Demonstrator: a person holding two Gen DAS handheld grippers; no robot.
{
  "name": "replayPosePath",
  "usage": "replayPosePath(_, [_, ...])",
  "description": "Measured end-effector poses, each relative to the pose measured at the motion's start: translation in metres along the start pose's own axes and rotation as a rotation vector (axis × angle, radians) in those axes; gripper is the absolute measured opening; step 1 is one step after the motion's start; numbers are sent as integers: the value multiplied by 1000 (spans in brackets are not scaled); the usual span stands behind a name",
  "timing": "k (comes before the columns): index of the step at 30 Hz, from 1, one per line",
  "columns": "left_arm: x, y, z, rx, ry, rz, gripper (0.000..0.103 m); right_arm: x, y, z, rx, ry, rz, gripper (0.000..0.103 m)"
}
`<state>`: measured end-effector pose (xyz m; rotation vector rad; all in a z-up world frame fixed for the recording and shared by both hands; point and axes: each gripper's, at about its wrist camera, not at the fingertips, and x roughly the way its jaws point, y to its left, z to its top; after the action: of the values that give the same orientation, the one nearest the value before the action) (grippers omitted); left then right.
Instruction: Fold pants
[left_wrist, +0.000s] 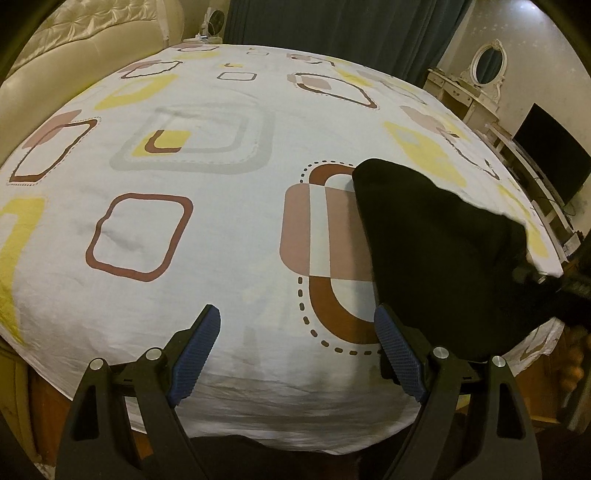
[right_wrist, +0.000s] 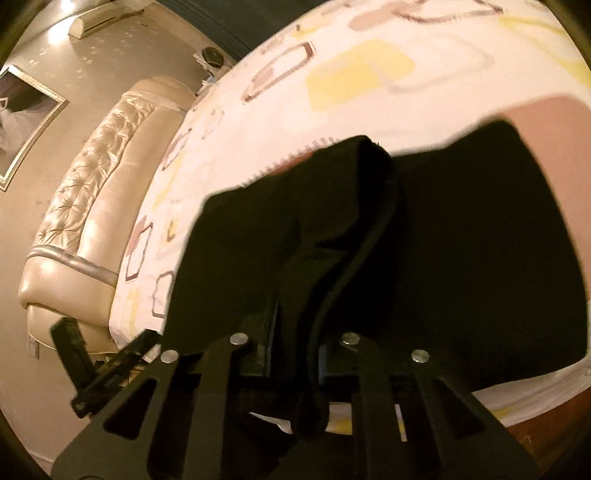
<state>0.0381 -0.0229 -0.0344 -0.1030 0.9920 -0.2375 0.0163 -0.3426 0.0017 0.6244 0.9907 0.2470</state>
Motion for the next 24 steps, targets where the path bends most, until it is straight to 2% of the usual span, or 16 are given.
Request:
replayPosePath(5, [-2,0,0,-10,-5,-17,84,-42,27,19,-59,-76,56,13])
replayPosePath(8, [-3,0,-1,-1,-12,-23,84,-65,28,29,-78,-119,54,12])
replayPosePath(14, [-1,-3,-3,3,0,-40,84,-89,-12,35,-15,-158,8,12])
replayPosePath(24, [-2,-8,-5,8,3,-61,84,-58,-95,16,115,-94,-50,12])
